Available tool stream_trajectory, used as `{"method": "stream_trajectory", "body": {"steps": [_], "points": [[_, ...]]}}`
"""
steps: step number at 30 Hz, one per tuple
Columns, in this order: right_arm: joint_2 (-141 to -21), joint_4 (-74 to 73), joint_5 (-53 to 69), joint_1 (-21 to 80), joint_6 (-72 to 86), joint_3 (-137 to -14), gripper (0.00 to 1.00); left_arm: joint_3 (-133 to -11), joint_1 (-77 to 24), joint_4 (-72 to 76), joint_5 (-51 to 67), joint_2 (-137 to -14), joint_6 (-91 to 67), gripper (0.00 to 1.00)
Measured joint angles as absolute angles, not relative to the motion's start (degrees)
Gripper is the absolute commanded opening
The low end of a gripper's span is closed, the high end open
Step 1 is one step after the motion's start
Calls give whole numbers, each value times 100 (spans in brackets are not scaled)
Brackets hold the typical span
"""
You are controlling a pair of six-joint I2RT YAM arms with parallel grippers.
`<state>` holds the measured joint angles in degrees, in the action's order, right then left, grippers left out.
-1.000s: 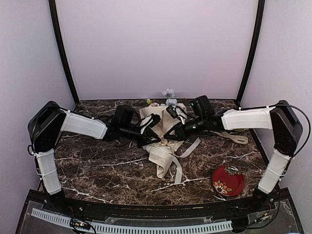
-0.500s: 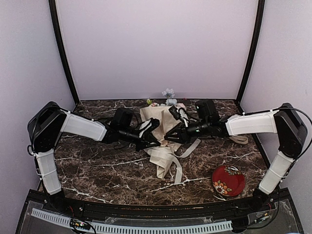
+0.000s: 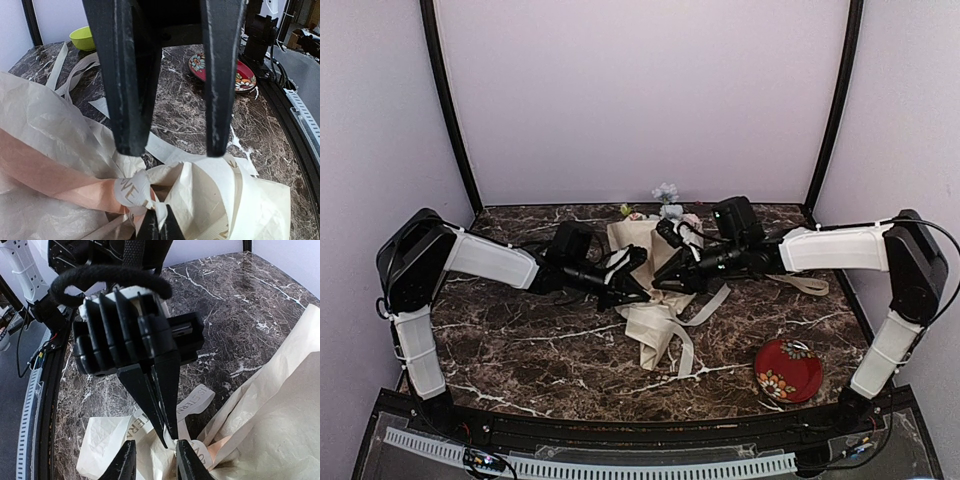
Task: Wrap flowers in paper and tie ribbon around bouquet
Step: Cross the half-tied ribbon over the folded bouquet.
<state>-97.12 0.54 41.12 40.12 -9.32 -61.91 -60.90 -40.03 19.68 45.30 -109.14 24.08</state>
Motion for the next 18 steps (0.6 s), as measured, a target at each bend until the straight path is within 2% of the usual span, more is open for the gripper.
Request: {"method": "stream_trajectory", "body": {"steps": [18], "points": [[-9970,-5,3664,4115,-1240,-6171,30,-6090,-4003,1970,4567,-10914,2449,0]]}}
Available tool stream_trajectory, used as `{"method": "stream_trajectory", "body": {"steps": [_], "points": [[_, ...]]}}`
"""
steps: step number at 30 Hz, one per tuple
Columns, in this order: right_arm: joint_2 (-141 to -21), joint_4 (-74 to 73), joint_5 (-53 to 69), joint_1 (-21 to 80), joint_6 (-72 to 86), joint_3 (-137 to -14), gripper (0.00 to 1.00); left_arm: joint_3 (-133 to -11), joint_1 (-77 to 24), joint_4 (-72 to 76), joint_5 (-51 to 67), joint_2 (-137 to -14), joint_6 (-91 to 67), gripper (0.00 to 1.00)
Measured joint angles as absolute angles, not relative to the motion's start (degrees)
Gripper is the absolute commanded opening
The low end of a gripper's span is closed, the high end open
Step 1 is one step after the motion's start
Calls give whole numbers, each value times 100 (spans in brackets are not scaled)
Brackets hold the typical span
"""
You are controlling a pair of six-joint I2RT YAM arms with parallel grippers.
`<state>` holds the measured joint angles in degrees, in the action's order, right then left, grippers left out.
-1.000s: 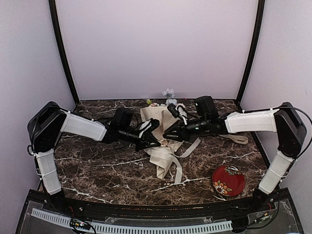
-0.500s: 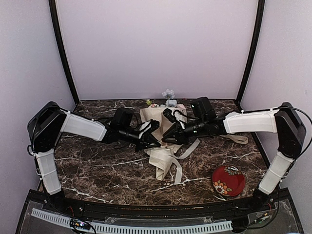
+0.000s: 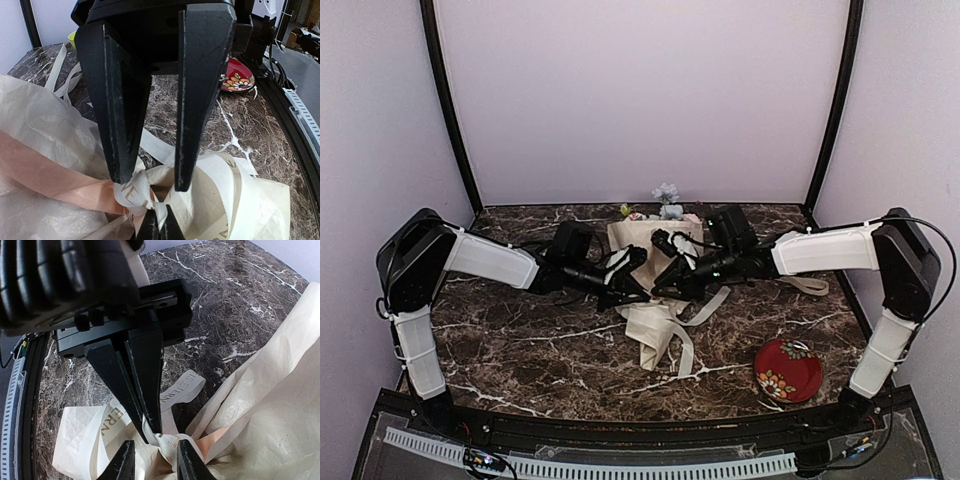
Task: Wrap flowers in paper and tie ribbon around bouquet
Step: Cross the half-tied ribbon over the folded bouquet.
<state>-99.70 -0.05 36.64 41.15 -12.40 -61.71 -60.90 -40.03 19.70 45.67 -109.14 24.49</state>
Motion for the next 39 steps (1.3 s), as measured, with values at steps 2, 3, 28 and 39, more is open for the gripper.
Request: {"method": "stream_trajectory", "body": {"steps": [2,3,28,39], "points": [[-9990,-5,3629,4115,-1245,-6171,32,-6090,-4003,1973,4567,-10914,2451,0],[-10014,-5,3616,4117,-1258,-6171,34,-6090,-4003,1973,4569,-10914,2453,0],[-10090,-239,3503,4115,-965,-6294,0,-6051,-4001,1973,4322,-10790,2469,34],[-9843,-375,3465,4115,-799,-6243,0,-5841,-3905,1966,3935,-9996,2416,48]]}}
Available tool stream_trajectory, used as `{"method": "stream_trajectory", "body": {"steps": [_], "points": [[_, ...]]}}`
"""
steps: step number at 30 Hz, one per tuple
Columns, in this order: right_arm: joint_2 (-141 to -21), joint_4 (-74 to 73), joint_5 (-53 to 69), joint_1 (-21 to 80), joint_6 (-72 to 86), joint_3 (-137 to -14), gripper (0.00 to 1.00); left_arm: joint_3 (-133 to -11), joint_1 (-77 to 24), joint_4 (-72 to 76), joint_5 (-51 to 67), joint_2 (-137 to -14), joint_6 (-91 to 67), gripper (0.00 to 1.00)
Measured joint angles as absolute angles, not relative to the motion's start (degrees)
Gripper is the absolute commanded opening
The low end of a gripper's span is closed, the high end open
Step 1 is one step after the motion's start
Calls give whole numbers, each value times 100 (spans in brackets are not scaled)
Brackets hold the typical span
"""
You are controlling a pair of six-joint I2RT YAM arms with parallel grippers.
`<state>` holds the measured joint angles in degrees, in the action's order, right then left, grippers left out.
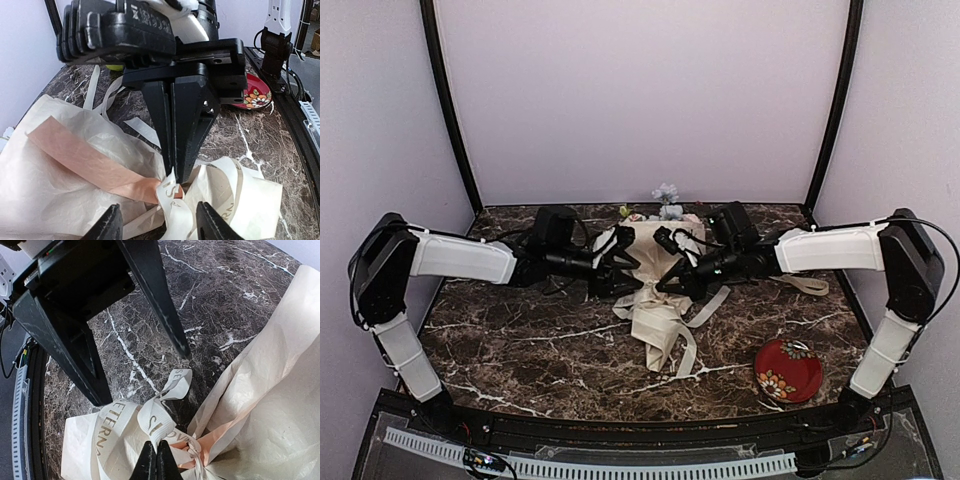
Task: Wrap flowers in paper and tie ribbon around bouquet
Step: Cross the half-tied ribbon over the folded bouquet.
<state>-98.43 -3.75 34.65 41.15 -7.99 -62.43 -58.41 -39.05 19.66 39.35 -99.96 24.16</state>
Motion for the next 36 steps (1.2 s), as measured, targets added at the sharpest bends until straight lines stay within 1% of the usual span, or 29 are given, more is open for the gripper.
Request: {"method": "stream_trajectory", "body": {"steps": [3,4,5,6,8,9,11,13,15,17,18,24,26,28,36], "points": [[-9835,-390,3463,4115,-779,-6243,0,-5782,-3883,1820,3946,-9800,2443,35],[-9835,-395,3465,4115,-775,-6243,0,-5749,-3883,1752,3970,-9732,2484,33],[-9835,-395,3465,4115,-764,-6243,0,-5706,-3879,1682,3988,-9662,2510,34],[-9835,-395,3465,4115,-760,-6243,0,-5640,-3879,1627,3992,-9598,2528,39],[-9835,-395,3465,4115,-755,-6243,0,-5454,-3879,1553,3955,-9487,2563,63],[-9832,-395,3463,4115,-749,-6243,0,-5365,-3874,1531,3911,-9465,2624,72],[-9832,-395,3463,4115,-740,-6241,0,-5142,-3852,1500,3782,-9459,2626,82],[-9832,-397,3465,4115,-740,-6237,0,-5009,-3809,1396,3553,-9533,2681,87],[-9832,-397,3465,4115,-738,-6237,0,-5013,-3743,1339,3310,-9699,2727,89],[-9832,-399,3465,4115,-735,-6237,0,-5065,-3706,1315,3124,-9915,2805,97],[-9832,-397,3465,4115,-729,-6237,0,-5107,-3686,1304,3041,-10042,2842,99],[-9821,-395,3465,4115,-668,-6217,0,-5343,-3660,1229,2906,-10689,3026,98],[-9821,-395,3465,4115,-659,-6213,0,-5354,-3660,1236,2906,-10825,3035,91],[-9819,-392,3465,4115,-652,-6204,0,-5354,-3660,1249,2897,-10914,3024,79],[-9789,-395,3463,4112,-644,-6187,0,-5378,-3660,1481,2755,-11032,2899,7]]}}
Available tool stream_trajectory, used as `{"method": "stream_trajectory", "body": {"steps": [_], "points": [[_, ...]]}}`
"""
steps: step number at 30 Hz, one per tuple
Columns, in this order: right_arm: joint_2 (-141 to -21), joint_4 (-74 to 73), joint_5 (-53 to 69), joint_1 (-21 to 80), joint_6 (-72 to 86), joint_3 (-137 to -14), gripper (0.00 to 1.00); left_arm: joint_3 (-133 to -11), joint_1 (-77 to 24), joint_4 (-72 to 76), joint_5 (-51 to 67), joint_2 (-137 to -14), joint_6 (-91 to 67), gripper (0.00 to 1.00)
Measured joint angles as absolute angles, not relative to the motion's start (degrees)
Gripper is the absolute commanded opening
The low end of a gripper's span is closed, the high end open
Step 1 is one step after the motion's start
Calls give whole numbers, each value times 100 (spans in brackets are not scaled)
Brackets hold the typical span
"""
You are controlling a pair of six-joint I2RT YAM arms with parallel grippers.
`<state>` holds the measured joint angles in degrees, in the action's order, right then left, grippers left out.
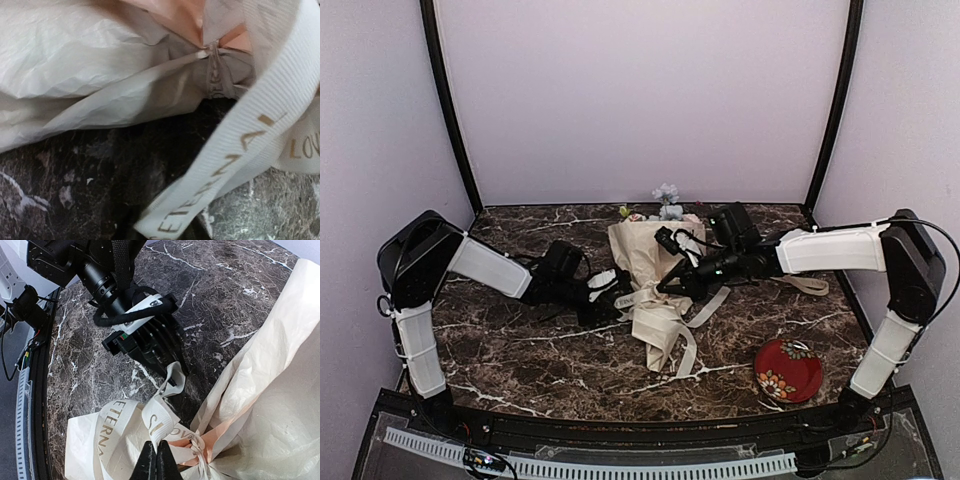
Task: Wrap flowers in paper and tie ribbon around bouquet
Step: Cross the half-tied ribbon over the folded bouquet.
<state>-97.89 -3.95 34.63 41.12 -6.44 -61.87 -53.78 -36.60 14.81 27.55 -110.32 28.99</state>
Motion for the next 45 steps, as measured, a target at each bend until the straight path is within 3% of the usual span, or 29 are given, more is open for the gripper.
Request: {"method": "stream_trajectory", "body": {"steps": [1,12,13,16,18,21,24,26,29,31,41,45], "points": [[-9784,-397,3465,4112,-644,-6187,0,-5371,-3660,1514,2716,-11032,2877,1],[-9642,-617,3367,4086,-569,-6187,0,-4853,-3660,1839,2392,-10110,2700,0],[-9625,-637,3345,4086,-550,-6187,0,-4853,-3660,1846,2403,-9990,2700,6],[-9598,-648,3321,4086,-517,-6187,0,-4853,-3660,1885,2495,-9730,2755,39],[-9598,-657,3321,4084,-502,-6189,0,-4853,-3660,1872,2582,-9703,2790,52],[-9598,-655,3321,4084,-491,-6189,0,-4851,-3660,1721,2657,-9706,2821,68],[-9598,-650,3323,4071,-480,-6187,0,-4786,-3660,1706,2672,-9629,2884,74],[-9598,-648,3341,4045,-480,-6187,0,-4716,-3660,1688,2681,-9454,2917,69],[-9598,-628,3365,4021,-480,-6187,0,-4805,-3664,1647,2869,-9229,2934,44],[-9598,-582,3369,4007,-478,-6182,0,-5070,-3726,1594,3004,-9227,2950,35],[-9577,-220,3463,3857,-309,-5916,0,-6632,-4521,851,3850,-10151,3295,29],[-9535,-60,3476,3824,-220,-5835,0,-7183,-4744,228,3872,-10501,3487,31]]}}
